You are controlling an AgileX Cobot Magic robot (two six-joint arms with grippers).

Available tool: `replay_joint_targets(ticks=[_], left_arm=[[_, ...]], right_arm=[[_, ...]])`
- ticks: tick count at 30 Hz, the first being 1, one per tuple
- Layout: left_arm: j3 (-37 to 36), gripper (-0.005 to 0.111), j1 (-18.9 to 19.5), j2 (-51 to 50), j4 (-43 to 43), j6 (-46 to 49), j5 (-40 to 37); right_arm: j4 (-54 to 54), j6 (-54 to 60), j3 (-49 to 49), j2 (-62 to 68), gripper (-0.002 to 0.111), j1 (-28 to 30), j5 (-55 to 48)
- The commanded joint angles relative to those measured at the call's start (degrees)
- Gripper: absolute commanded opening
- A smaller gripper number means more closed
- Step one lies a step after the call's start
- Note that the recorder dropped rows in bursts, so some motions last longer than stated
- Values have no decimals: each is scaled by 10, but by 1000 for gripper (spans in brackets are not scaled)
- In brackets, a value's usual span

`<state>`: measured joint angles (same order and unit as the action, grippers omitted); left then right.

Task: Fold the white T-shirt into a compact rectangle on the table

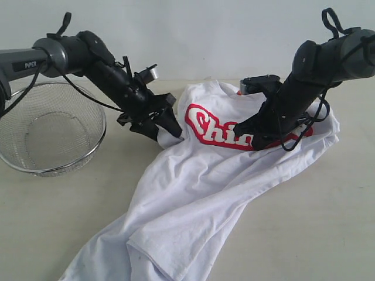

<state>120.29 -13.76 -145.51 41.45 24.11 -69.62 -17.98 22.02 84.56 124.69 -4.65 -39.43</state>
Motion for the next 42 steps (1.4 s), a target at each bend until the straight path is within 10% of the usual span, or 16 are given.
replay_joint_targets(ticks=[1,5,34,37,42], left_arm=[[-4,50,-11,-11,-2,-6,-3],[1,5,-11,-10,-2,30,-3],[11,5,78,131,-200,41,125],[11,16,78,128,-165,51,126],[11,67,79,120,-220,18,140]], right_arm=[[5,7,-4,12,0,0,-20],[5,7,-4,12,0,0,-18],[4,7,-4,12,0,0,-25],[4,7,-4,12,0,0,-22],[4,7,-4,12,0,0,-31]])
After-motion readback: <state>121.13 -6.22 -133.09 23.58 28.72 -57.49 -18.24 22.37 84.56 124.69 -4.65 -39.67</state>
